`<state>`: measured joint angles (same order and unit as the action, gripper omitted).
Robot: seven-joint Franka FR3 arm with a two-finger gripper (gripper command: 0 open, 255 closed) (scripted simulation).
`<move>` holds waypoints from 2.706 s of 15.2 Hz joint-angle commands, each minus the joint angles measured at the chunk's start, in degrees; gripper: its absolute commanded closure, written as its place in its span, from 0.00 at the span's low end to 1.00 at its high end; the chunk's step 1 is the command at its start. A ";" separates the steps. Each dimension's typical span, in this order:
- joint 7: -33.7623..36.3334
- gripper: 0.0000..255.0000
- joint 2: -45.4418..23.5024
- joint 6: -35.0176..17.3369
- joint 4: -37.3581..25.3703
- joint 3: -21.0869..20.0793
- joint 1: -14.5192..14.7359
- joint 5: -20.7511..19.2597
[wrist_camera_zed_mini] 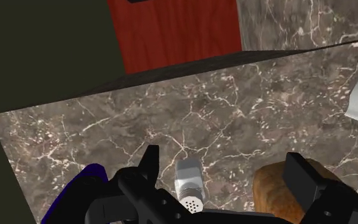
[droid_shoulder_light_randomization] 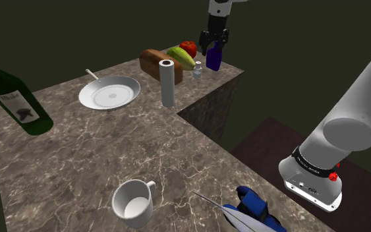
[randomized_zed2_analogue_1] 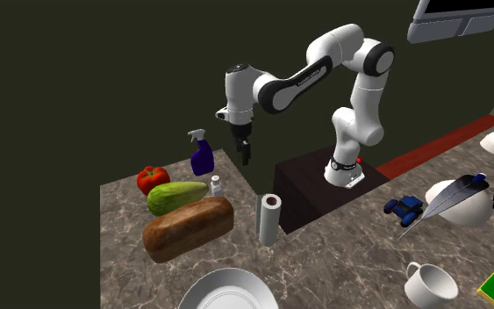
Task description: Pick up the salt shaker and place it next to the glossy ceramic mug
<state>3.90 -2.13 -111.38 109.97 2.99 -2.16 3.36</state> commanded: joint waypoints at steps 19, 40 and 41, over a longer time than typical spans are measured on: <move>0.57 0.00 -23.20 -5.69 -17.52 0.78 -0.94 -0.65; 0.71 1.00 -21.75 -1.72 -20.04 0.85 -0.93 -0.80; 0.73 1.00 -21.55 -1.04 -20.52 0.86 -0.93 -0.83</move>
<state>4.61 -23.81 -113.12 89.98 3.84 -3.09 2.56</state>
